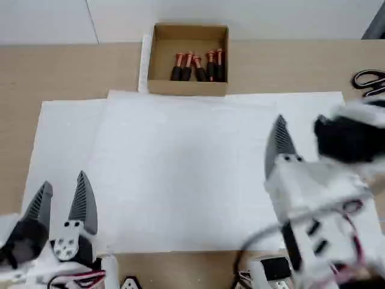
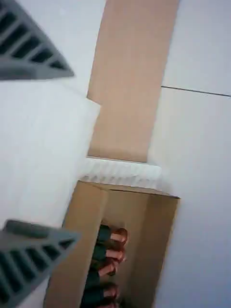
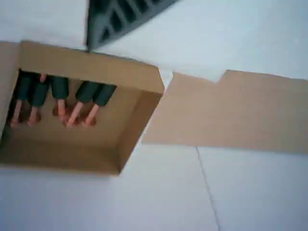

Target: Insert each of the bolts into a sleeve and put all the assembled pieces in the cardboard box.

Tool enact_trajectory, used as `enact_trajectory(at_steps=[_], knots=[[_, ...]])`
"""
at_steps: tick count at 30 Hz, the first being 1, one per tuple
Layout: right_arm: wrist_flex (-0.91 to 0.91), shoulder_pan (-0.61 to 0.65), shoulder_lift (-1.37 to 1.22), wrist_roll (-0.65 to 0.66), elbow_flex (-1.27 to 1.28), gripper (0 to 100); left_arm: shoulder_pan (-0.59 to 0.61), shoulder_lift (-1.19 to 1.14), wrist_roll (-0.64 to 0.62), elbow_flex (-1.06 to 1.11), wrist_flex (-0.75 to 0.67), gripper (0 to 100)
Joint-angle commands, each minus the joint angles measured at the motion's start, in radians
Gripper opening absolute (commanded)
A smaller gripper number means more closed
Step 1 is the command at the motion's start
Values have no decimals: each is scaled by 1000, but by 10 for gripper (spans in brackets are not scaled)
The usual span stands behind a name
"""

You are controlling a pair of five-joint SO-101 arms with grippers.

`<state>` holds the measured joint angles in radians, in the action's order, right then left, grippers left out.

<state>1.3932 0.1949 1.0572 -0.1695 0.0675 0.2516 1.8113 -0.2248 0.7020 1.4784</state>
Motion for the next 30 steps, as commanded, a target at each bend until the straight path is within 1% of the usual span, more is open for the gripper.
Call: enact_trajectory(at_steps=[1,7,12,17,24,30], knots=[[-196,-7,82,-5,324,213,-5,8,9,28,-37,198],[-493,-7,255,-3,749,213,-2,8,8,39,-32,198],[-625,-8,404,-3,990,213,-2,8,8,122,-32,198],[-667,-8,553,-3,1157,213,0,8,8,231,-34,198],[-667,-8,733,-2,1393,213,0,8,8,390,-38,198],[-667,-8,756,-2,1491,213,0,8,8,512,-52,198]])
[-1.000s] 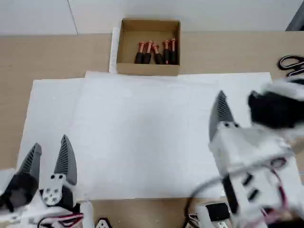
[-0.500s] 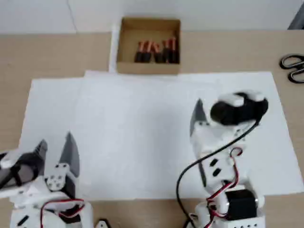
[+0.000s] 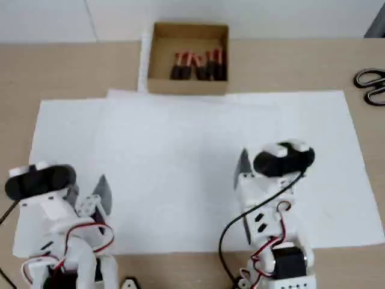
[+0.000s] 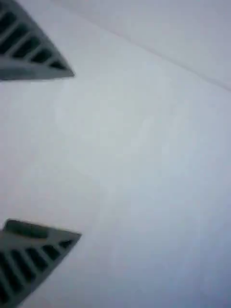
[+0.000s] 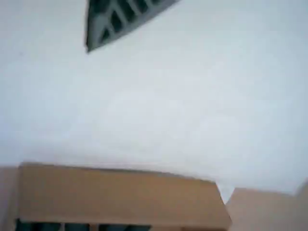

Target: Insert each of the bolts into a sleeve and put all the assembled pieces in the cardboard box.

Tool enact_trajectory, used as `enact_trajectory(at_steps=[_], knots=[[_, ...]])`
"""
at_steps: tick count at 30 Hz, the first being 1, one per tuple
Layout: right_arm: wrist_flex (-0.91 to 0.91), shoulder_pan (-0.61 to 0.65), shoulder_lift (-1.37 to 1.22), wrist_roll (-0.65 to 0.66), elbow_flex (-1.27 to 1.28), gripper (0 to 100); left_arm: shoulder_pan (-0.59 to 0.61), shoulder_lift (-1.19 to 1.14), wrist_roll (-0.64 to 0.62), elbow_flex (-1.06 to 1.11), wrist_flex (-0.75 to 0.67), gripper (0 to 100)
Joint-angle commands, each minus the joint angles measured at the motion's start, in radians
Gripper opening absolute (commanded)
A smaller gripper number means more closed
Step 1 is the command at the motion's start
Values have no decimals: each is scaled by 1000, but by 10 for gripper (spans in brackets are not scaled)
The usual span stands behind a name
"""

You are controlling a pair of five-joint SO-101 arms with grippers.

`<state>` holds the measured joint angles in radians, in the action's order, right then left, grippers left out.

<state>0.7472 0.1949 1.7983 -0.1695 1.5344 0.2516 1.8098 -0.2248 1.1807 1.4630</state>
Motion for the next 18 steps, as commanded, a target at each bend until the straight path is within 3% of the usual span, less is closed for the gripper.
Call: enact_trajectory(at_steps=[1,18], knots=[[-21,-8,15,-2,44,213,0,9,6,53,-49,198],[-12,-62,5,-3,149,213,0,9,8,369,-192,198]])
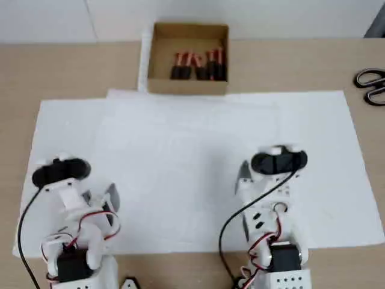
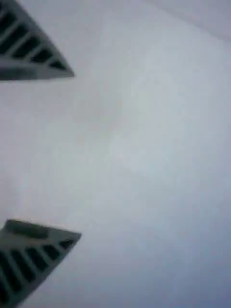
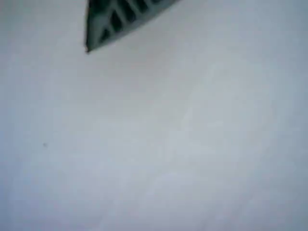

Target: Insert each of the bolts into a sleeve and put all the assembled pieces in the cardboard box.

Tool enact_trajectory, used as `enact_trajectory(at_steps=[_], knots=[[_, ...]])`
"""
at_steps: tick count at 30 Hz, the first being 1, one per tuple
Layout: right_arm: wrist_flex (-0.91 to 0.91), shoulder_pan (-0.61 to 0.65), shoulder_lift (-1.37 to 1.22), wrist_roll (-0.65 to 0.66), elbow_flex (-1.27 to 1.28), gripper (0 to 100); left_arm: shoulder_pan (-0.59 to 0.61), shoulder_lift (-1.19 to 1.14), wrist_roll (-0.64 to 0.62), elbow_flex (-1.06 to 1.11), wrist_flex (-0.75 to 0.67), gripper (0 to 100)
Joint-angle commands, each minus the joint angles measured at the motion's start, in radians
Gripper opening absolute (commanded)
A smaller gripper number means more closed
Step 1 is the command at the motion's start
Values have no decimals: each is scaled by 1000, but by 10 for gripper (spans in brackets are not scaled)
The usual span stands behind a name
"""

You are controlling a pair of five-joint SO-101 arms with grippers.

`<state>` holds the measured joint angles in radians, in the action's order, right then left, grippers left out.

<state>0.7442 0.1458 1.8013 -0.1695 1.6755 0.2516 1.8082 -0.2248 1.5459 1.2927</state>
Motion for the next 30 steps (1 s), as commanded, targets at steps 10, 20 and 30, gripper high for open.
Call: enact_trajectory(at_steps=[10,20,30], knots=[[182,-12,12,-8,8,213,-2,11,3,28,-18,197],[186,-12,12,-8,8,213,-2,11,3,28,-18,197],[186,-12,12,-8,8,213,-2,11,3,28,-18,197]])
